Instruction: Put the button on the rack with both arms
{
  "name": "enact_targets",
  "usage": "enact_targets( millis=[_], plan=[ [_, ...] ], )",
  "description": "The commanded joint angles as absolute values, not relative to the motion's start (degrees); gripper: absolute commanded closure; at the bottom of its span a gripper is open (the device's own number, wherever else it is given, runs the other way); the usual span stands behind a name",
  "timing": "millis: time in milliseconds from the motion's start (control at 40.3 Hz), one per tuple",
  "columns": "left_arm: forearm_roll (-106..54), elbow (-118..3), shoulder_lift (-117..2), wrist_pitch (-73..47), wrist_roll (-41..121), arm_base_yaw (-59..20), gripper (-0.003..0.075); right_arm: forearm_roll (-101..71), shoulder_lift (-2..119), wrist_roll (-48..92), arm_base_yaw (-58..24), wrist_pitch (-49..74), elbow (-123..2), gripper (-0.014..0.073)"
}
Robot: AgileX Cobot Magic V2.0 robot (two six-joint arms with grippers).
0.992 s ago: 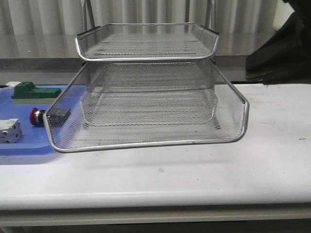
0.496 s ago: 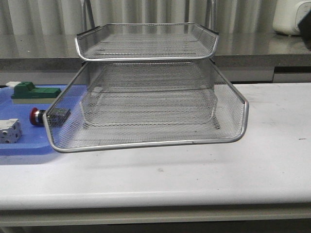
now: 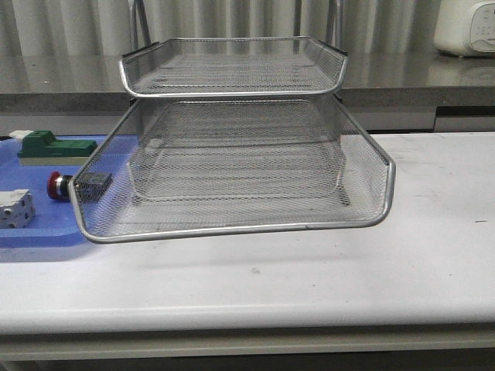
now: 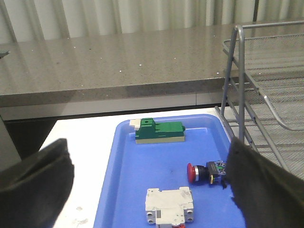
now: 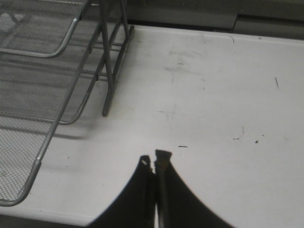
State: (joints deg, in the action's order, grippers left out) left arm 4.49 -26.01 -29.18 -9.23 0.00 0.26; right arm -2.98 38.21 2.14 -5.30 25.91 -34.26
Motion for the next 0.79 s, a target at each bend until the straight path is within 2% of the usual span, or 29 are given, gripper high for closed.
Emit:
enact_targets(
  millis=[0, 298, 769],
  plan=[
    [4.41, -28.04, -29.66, -4.29, 0.0, 0.17, 0.0103, -2.3, 31.99, 1.96, -5.28, 18.91, -31.18, 0.0654],
    [4.41, -28.04, -29.66, -4.29, 0.0, 0.17, 0.0103, -2.37, 16.13, 1.96, -5.28, 19.4, -22.84, 0.0654],
    [3.52, -28.04, -29.66, -3.14, 0.0, 0.17, 0.0103, -2.4, 14.78, 1.96, -5.28, 20.15, -22.84, 0.0654]
  ],
)
